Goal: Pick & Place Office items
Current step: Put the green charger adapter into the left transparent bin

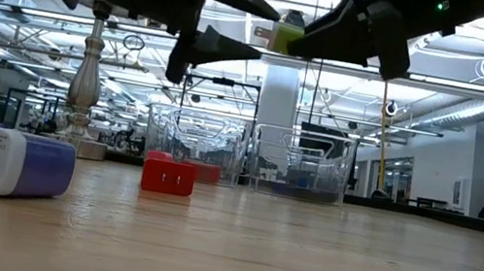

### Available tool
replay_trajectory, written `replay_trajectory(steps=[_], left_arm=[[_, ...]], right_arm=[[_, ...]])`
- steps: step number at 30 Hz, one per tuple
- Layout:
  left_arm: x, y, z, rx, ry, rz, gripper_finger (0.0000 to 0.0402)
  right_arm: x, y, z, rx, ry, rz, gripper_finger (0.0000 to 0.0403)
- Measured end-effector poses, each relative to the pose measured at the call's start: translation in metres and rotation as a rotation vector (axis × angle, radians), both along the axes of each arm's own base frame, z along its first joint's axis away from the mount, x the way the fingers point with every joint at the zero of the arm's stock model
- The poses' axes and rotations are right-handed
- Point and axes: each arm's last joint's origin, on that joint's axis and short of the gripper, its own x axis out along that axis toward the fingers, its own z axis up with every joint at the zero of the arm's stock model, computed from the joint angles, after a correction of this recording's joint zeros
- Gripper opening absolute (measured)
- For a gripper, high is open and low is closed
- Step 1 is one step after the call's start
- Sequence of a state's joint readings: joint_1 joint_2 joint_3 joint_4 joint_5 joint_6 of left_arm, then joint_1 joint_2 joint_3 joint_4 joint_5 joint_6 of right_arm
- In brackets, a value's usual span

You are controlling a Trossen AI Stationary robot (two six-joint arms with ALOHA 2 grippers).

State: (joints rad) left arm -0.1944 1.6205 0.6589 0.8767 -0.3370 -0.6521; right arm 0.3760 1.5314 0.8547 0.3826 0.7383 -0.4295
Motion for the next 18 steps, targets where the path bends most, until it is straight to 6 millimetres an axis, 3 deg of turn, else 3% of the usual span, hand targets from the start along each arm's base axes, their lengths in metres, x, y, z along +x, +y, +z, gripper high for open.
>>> replay_trajectory(steps=[18], left_arm=[[0.018, -0.005, 0.005, -0.019, -0.007, -0.067, 0.0239]], right_arm=[[0.001, 0.0, 0.001, -0.003, -0.01, 0.002, 0.013]])
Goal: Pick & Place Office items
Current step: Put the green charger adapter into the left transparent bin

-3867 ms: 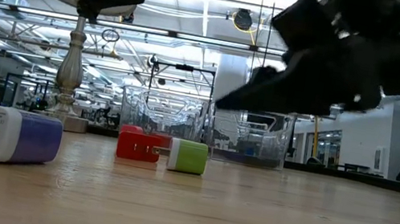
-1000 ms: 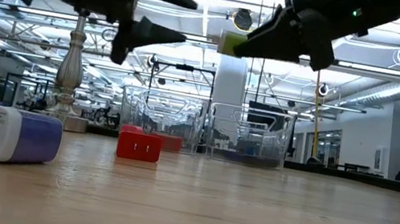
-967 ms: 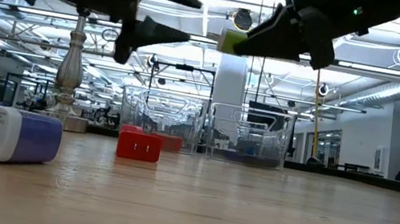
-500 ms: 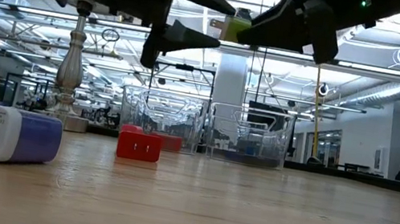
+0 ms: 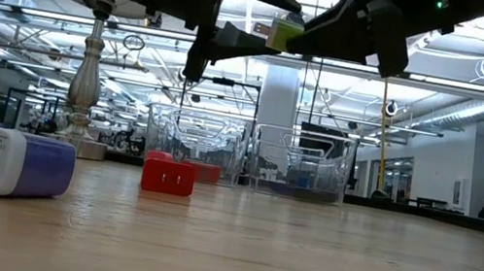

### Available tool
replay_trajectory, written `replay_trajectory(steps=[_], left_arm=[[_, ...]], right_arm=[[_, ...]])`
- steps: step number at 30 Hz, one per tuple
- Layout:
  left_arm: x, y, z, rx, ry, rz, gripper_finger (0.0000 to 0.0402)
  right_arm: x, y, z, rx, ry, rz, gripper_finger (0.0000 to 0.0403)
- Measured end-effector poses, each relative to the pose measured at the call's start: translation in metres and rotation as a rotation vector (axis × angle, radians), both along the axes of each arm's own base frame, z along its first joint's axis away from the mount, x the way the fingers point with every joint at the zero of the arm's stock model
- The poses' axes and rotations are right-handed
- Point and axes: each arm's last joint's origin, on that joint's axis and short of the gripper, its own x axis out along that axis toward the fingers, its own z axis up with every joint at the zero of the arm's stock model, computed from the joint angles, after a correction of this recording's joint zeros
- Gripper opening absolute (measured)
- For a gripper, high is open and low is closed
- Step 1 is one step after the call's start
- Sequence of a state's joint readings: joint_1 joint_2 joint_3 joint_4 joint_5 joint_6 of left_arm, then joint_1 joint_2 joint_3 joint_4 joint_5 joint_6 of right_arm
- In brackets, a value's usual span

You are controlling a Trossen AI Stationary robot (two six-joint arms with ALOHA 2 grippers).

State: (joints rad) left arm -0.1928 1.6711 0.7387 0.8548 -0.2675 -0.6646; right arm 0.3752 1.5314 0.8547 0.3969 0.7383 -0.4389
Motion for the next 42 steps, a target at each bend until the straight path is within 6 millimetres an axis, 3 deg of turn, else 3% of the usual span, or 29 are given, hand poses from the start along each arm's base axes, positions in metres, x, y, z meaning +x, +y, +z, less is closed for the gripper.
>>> replay_trajectory(steps=[5, 13, 23, 29, 37, 42], left_arm=[[0.0, 0.0, -0.001, -0.017, 0.008, 0.001, 0.0224], [0.0, 0.001, -0.002, -0.021, 0.021, 0.005, 0.0135], [0.001, 0.004, -0.002, -0.013, 0.021, 0.005, 0.0159], [0.0, 0.005, 0.0, 0.019, 0.013, 0.004, 0.0135], [-0.001, 0.009, 0.003, 0.072, 0.023, 0.013, 0.0135], [-0.002, 0.008, 0.003, 0.072, 0.028, 0.013, 0.0135]], right_arm=[[0.0, 0.0, 0.0, -0.001, 0.001, 0.0, 0.013], [0.0, 0.0, 0.0, -0.006, 0.006, -0.002, 0.013], [0.0, 0.0, -0.001, 0.05, -0.011, -0.011, 0.0155], [-0.002, 0.0, -0.001, 0.145, -0.033, -0.04, 0.0192], [-0.027, -0.008, 0.022, 0.322, 0.015, 0.014, 0.0216], [-0.055, -0.019, 0.037, 0.443, -0.024, 0.075, 0.0212]])
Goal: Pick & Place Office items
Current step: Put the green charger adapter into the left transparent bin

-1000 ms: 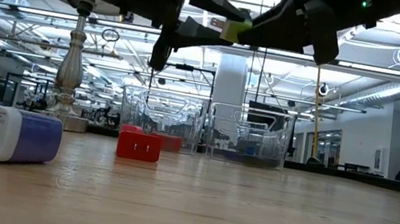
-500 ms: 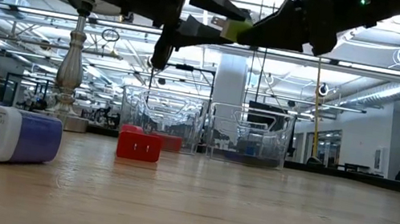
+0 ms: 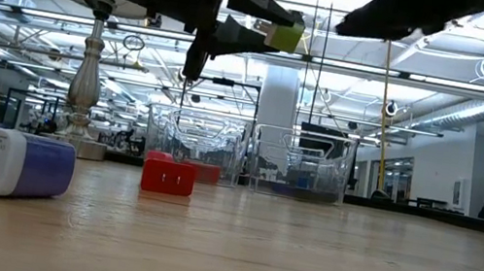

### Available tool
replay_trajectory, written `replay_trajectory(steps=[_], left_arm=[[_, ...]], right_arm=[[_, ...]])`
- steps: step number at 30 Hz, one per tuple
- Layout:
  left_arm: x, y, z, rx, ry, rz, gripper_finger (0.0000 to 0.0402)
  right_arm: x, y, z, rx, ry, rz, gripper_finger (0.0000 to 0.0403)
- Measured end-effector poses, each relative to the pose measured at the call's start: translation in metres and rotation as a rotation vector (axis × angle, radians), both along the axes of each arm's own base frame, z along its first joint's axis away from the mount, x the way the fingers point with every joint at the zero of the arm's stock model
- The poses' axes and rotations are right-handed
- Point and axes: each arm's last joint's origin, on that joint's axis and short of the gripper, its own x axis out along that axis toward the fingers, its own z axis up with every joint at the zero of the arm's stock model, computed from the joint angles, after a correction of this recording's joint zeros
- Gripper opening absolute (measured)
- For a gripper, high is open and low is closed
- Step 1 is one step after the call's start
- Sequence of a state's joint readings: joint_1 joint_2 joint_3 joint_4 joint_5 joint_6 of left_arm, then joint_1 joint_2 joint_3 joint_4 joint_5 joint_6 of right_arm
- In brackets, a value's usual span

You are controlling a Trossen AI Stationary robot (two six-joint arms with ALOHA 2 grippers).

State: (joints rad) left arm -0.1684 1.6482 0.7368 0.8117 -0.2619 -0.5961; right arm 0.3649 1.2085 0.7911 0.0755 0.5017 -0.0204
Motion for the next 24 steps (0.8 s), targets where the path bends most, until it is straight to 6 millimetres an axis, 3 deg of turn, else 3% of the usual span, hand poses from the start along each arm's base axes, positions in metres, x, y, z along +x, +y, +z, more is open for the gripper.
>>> replay_trajectory(steps=[6, 12, 21, 24], left_arm=[[0.0, 0.0, 0.0, 0.0, -0.001, 0.0, 0.0135], [0.0, 0.0, 0.001, 0.02, -0.007, -0.001, 0.0135], [0.004, 0.018, 0.005, 0.016, -0.035, 0.009, 0.0135], [0.007, 0.026, 0.008, 0.012, -0.046, -0.015, 0.0135]], right_arm=[[-0.043, -0.016, 0.01, 0.021, -0.095, 0.011, 0.0206], [-0.082, -0.033, 0.001, -0.145, -0.162, 0.028, 0.021], [-0.111, -0.044, -0.032, 0.104, -0.239, -0.026, 0.0206], [-0.115, -0.043, -0.039, 0.159, -0.239, 0.04, 0.0208]])
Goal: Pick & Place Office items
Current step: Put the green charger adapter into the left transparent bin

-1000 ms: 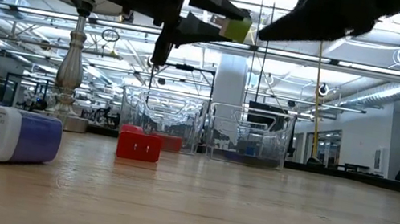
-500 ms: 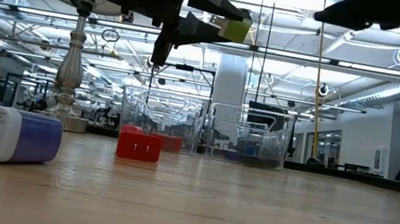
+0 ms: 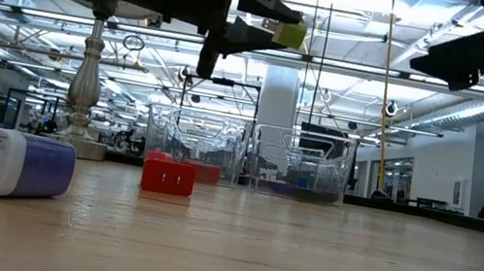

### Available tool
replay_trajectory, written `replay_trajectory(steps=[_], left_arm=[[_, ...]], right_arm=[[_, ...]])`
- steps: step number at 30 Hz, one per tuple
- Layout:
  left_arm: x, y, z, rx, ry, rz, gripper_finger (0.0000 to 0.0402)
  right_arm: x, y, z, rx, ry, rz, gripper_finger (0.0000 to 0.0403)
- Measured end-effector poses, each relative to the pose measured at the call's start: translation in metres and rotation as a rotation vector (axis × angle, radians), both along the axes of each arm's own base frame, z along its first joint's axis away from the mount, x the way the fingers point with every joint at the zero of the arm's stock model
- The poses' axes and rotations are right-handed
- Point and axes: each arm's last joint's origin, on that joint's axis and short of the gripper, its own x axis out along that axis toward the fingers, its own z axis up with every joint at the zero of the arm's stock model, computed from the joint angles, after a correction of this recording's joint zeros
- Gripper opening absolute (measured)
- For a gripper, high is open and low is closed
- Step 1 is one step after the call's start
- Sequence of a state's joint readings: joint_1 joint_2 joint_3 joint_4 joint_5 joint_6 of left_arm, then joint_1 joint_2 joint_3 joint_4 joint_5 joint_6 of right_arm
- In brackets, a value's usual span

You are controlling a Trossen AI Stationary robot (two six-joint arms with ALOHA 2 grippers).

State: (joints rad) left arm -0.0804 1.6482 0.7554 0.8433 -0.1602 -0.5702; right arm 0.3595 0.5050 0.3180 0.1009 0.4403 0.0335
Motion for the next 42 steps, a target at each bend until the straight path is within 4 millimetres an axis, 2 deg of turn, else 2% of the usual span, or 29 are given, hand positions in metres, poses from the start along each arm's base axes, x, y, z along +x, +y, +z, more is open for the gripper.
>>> replay_trajectory(steps=[3, 13, 21, 36, 42], left_arm=[[0.002, 0.005, 0.003, 0.017, -0.008, -0.021, 0.0135], [0.005, 0.013, 0.008, 0.05, -0.024, -0.017, 0.0135], [0.005, 0.012, 0.008, 0.061, -0.023, -0.019, 0.0135], [0.004, -0.006, 0.012, 0.115, -0.062, -0.069, 0.0135], [0.004, -0.007, 0.012, 0.118, -0.065, -0.063, 0.0135]], right_arm=[[-0.002, 0.001, -0.008, 0.026, 0.004, 0.074, 0.0208], [-0.006, 0.002, -0.026, 0.113, -0.061, 0.135, 0.0207], [-0.01, 0.002, -0.024, 0.111, -0.097, 0.177, 0.0204], [-0.018, 0.0, -0.023, 0.063, -0.095, 0.234, 0.0206], [-0.023, -0.002, -0.023, 0.069, -0.103, 0.233, 0.0209]])
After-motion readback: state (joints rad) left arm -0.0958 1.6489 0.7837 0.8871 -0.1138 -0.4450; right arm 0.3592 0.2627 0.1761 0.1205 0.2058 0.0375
